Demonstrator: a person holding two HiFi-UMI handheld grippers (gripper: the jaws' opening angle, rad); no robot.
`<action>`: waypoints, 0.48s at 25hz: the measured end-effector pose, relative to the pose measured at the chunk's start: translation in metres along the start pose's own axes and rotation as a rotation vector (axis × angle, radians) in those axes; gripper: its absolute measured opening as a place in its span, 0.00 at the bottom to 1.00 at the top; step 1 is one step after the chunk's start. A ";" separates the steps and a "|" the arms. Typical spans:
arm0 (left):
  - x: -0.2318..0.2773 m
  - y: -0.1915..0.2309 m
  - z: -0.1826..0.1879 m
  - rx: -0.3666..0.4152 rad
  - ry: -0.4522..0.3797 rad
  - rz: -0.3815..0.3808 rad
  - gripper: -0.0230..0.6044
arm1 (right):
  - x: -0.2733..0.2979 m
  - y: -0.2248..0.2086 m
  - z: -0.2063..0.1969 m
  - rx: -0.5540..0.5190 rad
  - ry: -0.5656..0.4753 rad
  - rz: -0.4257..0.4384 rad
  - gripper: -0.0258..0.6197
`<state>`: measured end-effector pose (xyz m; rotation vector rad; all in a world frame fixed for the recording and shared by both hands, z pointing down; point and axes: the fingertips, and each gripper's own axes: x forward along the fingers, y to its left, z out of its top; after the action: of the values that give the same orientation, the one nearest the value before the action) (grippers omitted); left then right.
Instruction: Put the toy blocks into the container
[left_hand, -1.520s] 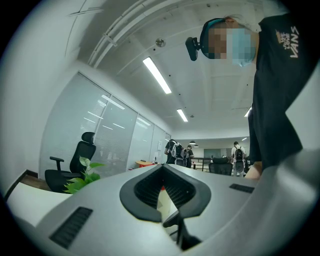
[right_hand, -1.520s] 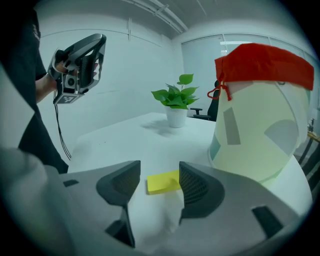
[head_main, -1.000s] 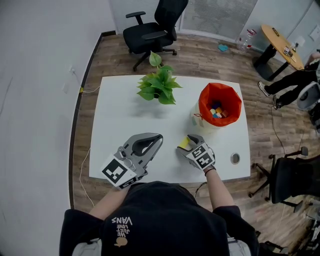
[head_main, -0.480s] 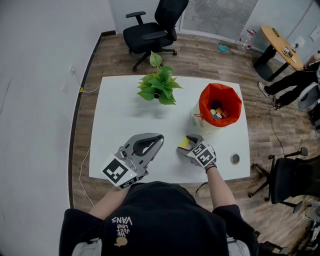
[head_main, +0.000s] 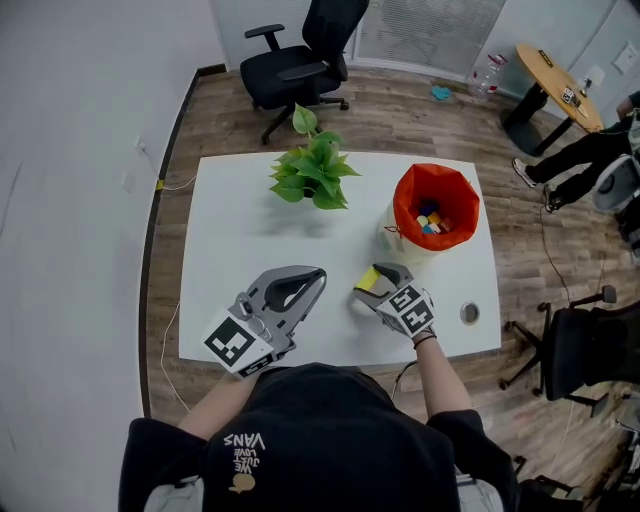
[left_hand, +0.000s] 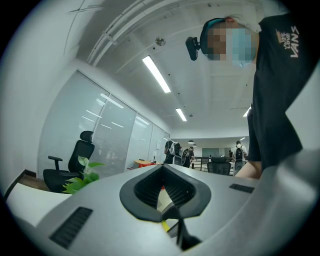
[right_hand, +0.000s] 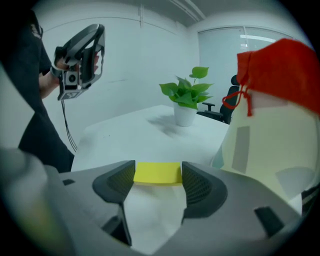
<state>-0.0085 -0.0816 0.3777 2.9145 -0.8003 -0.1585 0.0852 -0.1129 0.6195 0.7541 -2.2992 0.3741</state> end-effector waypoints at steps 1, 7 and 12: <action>0.002 -0.001 0.000 -0.001 0.001 -0.007 0.05 | -0.007 -0.001 0.007 0.014 -0.017 -0.010 0.50; 0.016 -0.010 0.000 -0.014 -0.003 -0.059 0.05 | -0.046 -0.002 0.036 -0.005 -0.077 -0.065 0.50; 0.028 -0.015 -0.001 -0.021 -0.006 -0.098 0.05 | -0.080 -0.008 0.059 -0.036 -0.143 -0.126 0.50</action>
<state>0.0230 -0.0831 0.3746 2.9362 -0.6526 -0.1834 0.1073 -0.1125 0.5222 0.9289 -2.3687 0.2277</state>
